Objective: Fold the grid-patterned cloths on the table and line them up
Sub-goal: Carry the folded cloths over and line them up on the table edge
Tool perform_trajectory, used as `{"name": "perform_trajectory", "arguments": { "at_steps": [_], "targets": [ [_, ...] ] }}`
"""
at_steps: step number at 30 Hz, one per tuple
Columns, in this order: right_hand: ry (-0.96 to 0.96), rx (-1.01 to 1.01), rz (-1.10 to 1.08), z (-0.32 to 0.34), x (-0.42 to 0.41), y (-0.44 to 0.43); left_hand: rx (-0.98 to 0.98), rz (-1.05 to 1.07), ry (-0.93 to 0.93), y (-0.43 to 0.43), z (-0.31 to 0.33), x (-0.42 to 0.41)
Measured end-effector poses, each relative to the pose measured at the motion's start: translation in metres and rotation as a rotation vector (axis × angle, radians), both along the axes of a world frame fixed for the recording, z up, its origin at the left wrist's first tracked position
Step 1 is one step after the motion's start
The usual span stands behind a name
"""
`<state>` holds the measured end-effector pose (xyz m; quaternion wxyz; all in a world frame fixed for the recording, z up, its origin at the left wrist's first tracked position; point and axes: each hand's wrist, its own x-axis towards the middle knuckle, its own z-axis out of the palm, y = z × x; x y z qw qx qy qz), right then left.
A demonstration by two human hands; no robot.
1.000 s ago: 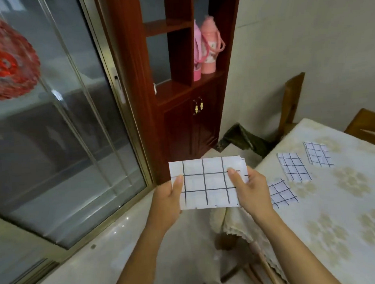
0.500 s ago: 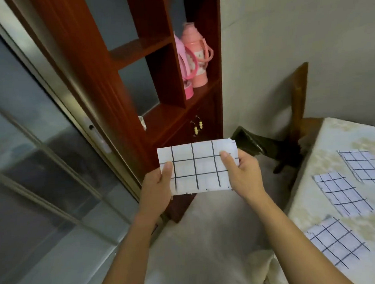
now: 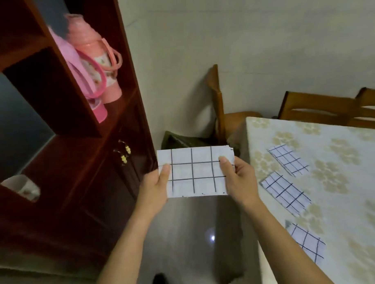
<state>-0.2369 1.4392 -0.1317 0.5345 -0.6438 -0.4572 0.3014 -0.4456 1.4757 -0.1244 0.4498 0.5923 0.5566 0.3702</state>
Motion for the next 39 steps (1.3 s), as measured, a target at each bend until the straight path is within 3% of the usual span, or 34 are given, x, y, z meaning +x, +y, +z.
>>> {"name": "perform_trajectory", "arguments": {
  "at_steps": [6,13,18,22,29,39],
  "targets": [
    [0.018,0.081,-0.164,0.030,-0.001,0.055,0.071,-0.161,-0.062,0.105,0.010,0.015],
    [0.107,-0.011,-0.453,0.005,0.041,0.071,-0.042,-0.486,-0.052,0.162,-0.018,0.084],
    [0.158,0.035,-0.599,-0.010,0.090,0.110,-0.044,-0.607,0.007,0.220,-0.021,0.160],
    [0.201,0.021,-0.612,-0.012,0.141,0.166,-0.026,-0.675,0.053,0.278,-0.008,0.209],
    [0.113,0.015,-0.594,-0.009,0.242,0.271,0.034,-0.549,0.009,0.368,0.004,0.298],
    [0.373,-0.131,-0.708,-0.075,0.327,0.286,-0.123,-0.802,0.022,0.428,-0.069,0.419]
  ]
}}
